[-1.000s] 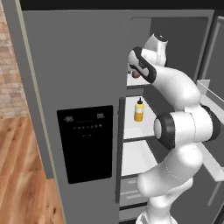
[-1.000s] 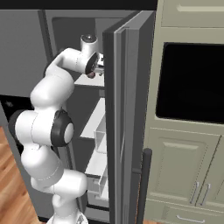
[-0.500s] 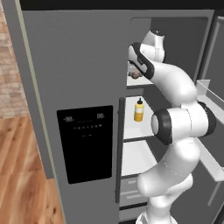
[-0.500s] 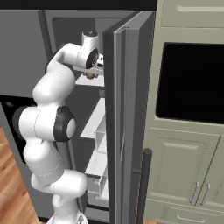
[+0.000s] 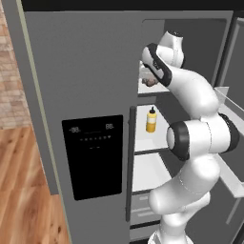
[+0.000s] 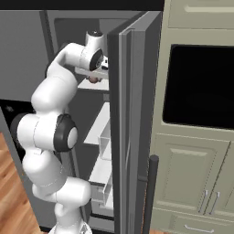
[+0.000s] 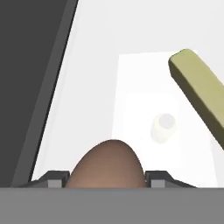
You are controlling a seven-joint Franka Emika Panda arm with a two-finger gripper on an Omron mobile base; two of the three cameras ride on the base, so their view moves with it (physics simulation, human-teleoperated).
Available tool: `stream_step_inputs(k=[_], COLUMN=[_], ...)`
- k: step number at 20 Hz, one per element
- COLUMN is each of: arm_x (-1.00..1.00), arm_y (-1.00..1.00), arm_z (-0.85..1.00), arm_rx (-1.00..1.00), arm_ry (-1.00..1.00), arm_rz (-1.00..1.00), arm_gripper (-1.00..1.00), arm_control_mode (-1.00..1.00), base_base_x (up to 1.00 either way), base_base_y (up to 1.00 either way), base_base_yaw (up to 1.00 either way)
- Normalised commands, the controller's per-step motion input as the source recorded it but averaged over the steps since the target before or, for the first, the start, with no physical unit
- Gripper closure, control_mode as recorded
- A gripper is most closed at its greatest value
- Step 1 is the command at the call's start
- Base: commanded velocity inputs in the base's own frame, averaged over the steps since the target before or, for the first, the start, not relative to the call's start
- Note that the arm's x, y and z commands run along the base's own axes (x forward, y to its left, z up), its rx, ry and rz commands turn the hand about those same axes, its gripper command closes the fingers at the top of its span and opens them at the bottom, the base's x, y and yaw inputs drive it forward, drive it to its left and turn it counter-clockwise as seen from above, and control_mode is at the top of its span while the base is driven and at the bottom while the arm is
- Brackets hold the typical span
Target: Pick the egg and butter from the fridge and place them by the bowl for mixing.
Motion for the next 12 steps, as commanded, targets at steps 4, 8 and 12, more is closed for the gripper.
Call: stream_step_inputs(k=[4, 8, 12], arm_x=[-0.88, -0.85, -0.87], arm_y=[-0.05, -0.03, 0.03], arm_z=[-0.20, -0.02, 0.14], arm_rx=[0.02, 0.04, 0.00], arm_ry=[-0.19, -0.14, -0.01], arm_rz=[0.03, 0.04, 0.04], arm_gripper=[1.00, 1.00, 1.00], arm_control_mode=[-1.00, -1.00, -1.00], base_base_x=[0.00, 0.00, 0.00], base_base_y=[0.00, 0.00, 0.00], base_base_yaw=[0.00, 0.00, 0.00])
